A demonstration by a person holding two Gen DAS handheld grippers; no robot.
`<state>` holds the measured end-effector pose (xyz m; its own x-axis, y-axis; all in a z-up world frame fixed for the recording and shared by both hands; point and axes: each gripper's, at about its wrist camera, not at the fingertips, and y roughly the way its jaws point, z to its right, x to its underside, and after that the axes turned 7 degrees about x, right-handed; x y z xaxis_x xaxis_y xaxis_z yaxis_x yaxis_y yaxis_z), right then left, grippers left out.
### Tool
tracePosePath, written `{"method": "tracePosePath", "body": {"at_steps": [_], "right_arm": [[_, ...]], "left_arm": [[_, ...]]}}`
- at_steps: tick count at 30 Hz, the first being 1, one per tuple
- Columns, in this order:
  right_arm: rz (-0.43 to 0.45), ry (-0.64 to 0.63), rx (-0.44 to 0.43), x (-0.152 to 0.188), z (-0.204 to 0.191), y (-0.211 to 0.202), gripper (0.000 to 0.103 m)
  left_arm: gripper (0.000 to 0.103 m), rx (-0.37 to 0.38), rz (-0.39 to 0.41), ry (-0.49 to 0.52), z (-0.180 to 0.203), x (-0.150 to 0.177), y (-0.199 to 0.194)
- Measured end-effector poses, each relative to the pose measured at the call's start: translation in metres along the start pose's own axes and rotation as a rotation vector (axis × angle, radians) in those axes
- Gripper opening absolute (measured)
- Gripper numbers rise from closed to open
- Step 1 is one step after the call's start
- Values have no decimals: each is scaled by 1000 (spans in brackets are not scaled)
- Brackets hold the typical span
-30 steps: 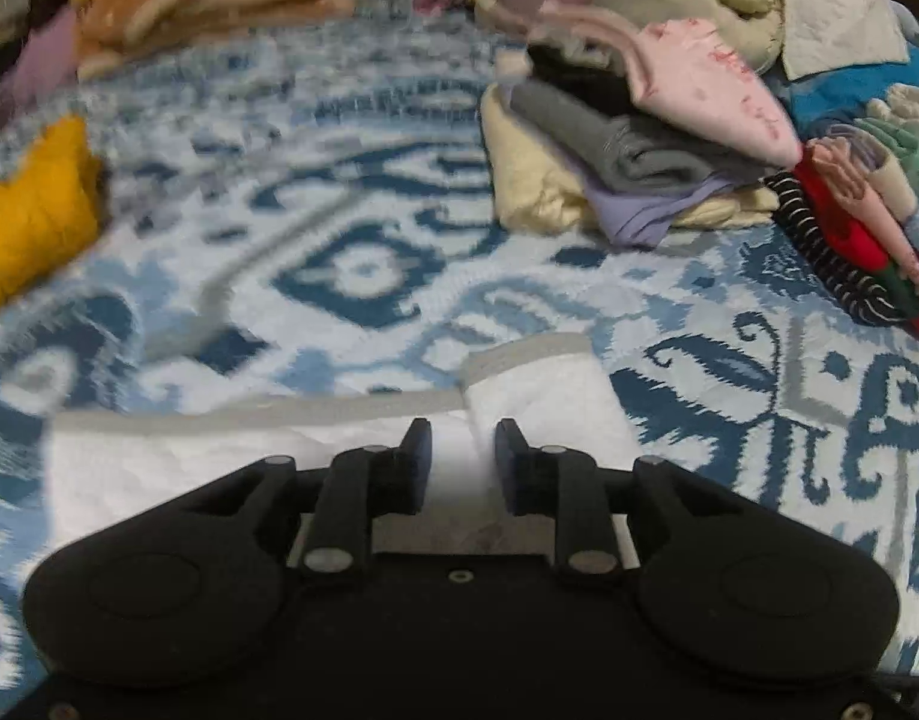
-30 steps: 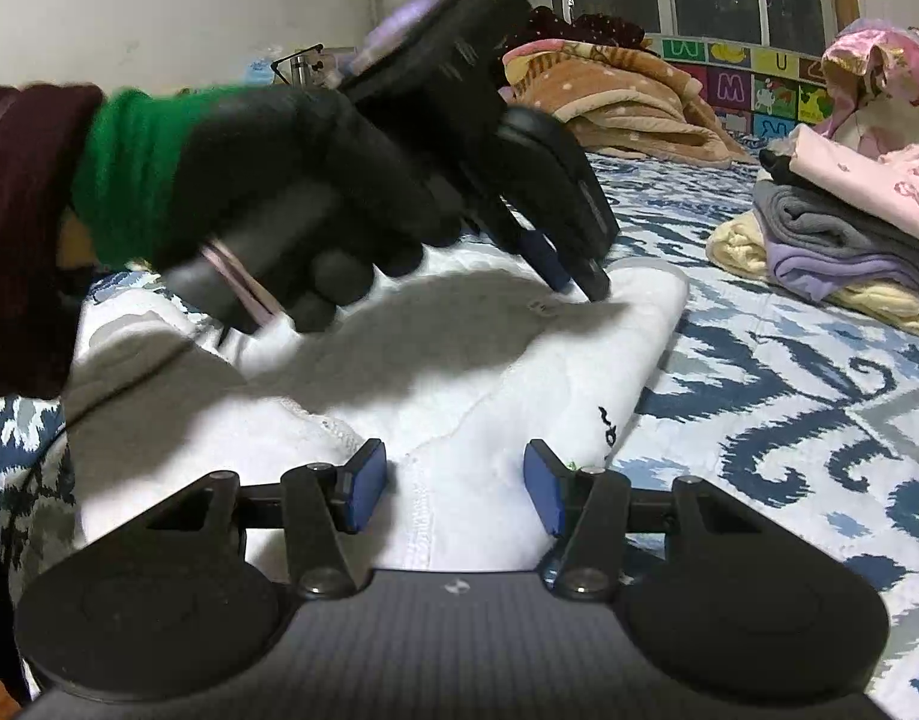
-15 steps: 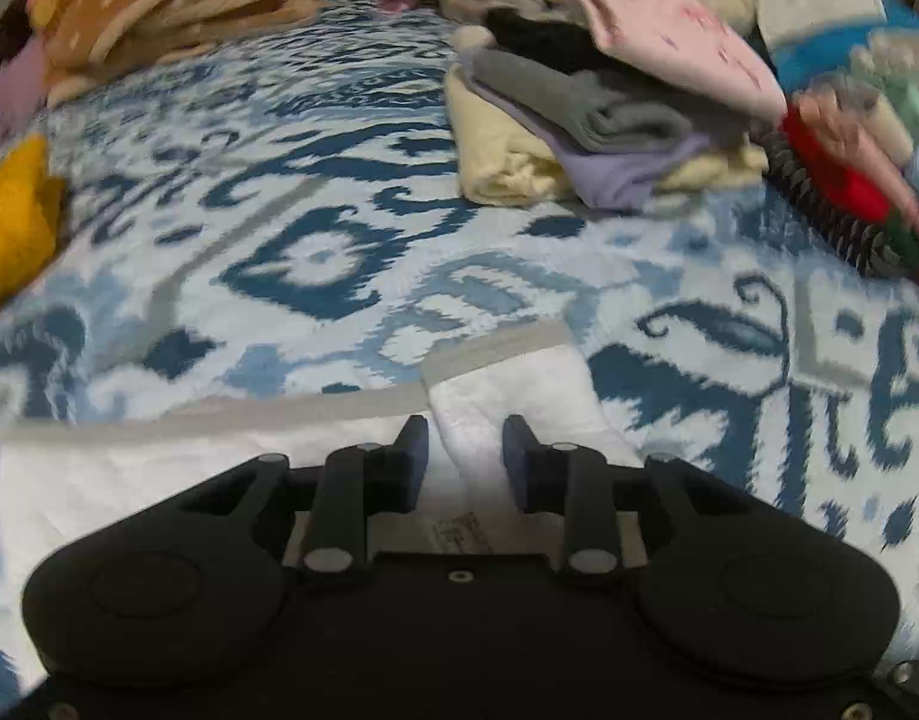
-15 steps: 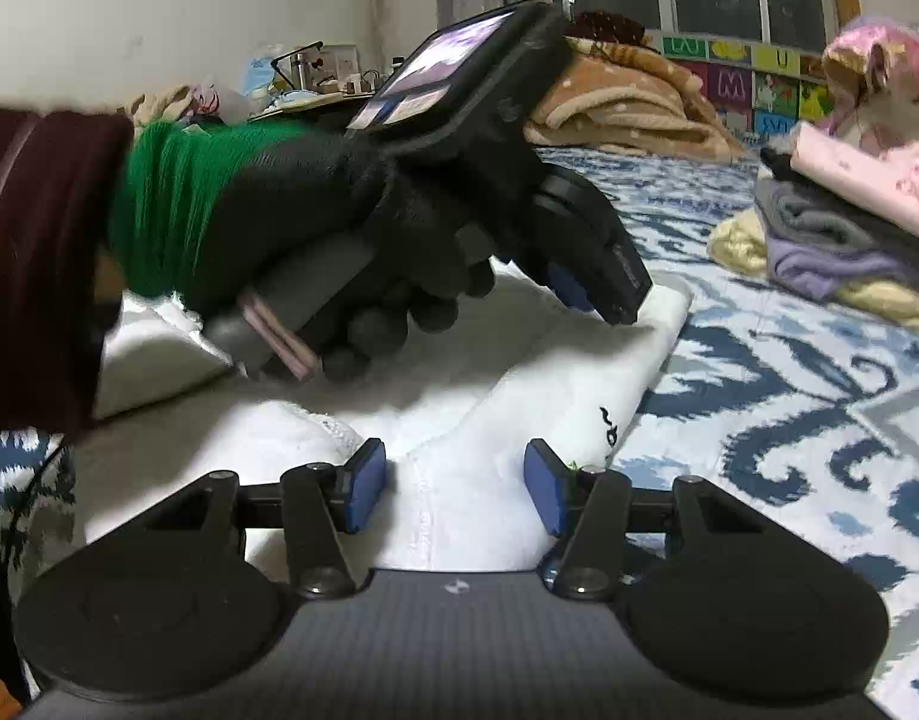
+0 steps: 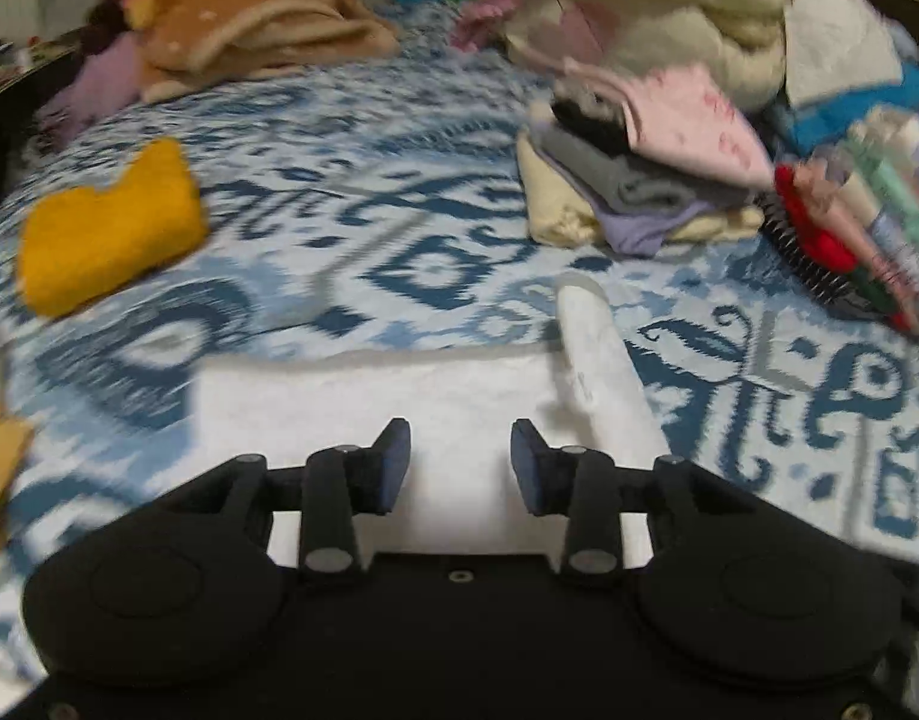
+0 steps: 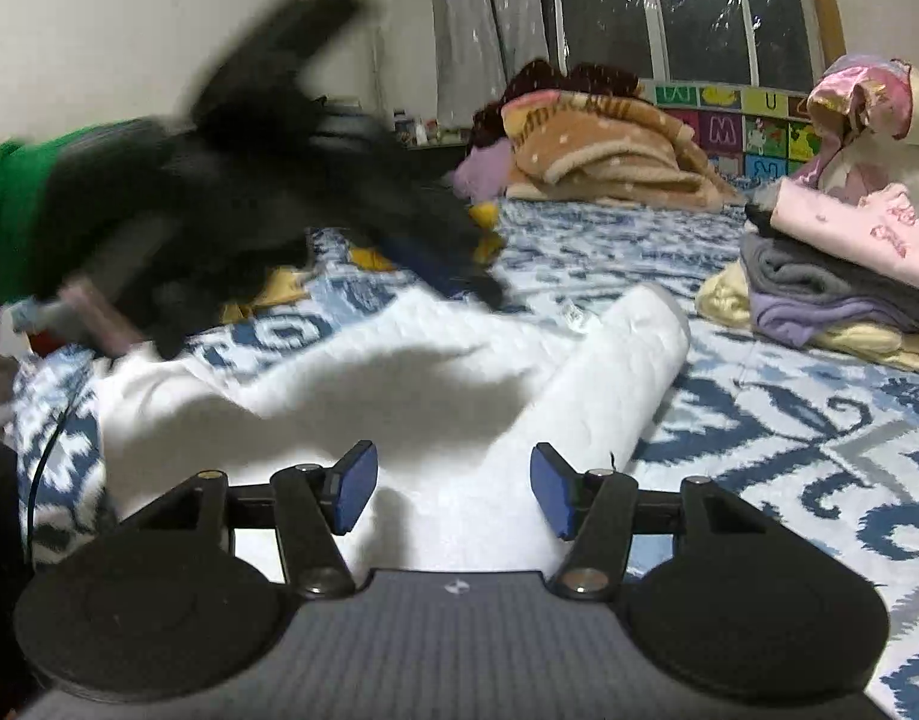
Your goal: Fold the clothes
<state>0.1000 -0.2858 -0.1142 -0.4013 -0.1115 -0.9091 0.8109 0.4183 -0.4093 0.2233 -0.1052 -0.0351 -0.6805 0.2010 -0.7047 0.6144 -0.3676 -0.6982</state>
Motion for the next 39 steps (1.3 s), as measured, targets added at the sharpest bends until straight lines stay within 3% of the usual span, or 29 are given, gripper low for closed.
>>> {"method": "tracePosePath", "body": {"at_steps": [6, 10, 15, 21, 25, 27, 30, 39], "right_arm": [[43, 95, 50, -5, 24, -22, 57], [54, 187, 83, -5, 47, -32, 57], [38, 173, 105, -1, 49, -26, 57], [13, 162, 111, 3, 45, -19, 57], [12, 177, 115, 4, 48, -18, 57], [17, 193, 110, 3, 53, -16, 56], [14, 219, 91, 3, 57, -12, 48], [-8, 248, 76, -2, 65, 4, 46]], "left_arm": [[47, -40, 56, -104, -29, 61, -94], [47, -78, 89, -312, -60, 108, -131], [47, -62, 116, -552, -88, 151, -146], [47, 17, 128, -688, -95, 174, -132], [45, 19, 165, -672, -90, 173, -126], [31, 22, 200, -661, -88, 170, -126], [12, 51, 191, -596, -83, 161, -123], [8, 99, 230, -441, -58, 131, -140]]}}
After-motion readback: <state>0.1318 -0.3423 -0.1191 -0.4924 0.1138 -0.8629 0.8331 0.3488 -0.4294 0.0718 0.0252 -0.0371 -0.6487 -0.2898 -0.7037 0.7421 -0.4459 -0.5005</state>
